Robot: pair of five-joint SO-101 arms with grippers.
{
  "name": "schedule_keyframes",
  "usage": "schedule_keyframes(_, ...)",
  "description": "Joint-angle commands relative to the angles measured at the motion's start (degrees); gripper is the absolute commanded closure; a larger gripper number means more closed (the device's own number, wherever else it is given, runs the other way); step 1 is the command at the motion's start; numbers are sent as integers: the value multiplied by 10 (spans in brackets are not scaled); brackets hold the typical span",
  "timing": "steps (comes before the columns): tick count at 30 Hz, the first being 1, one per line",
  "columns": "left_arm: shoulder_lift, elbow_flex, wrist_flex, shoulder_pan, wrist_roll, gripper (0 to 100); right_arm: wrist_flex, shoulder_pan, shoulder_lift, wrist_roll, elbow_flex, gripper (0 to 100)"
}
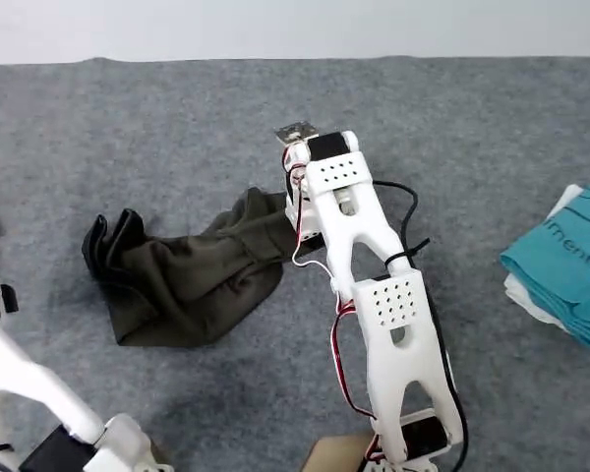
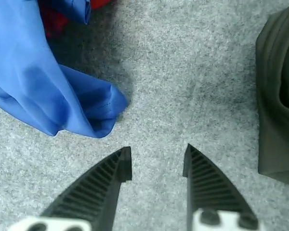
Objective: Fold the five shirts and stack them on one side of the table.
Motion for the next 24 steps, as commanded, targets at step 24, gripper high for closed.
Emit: schedule_keyframes(24,-64,-13,-7,28,6,816,36,45,-203,140,-48,988)
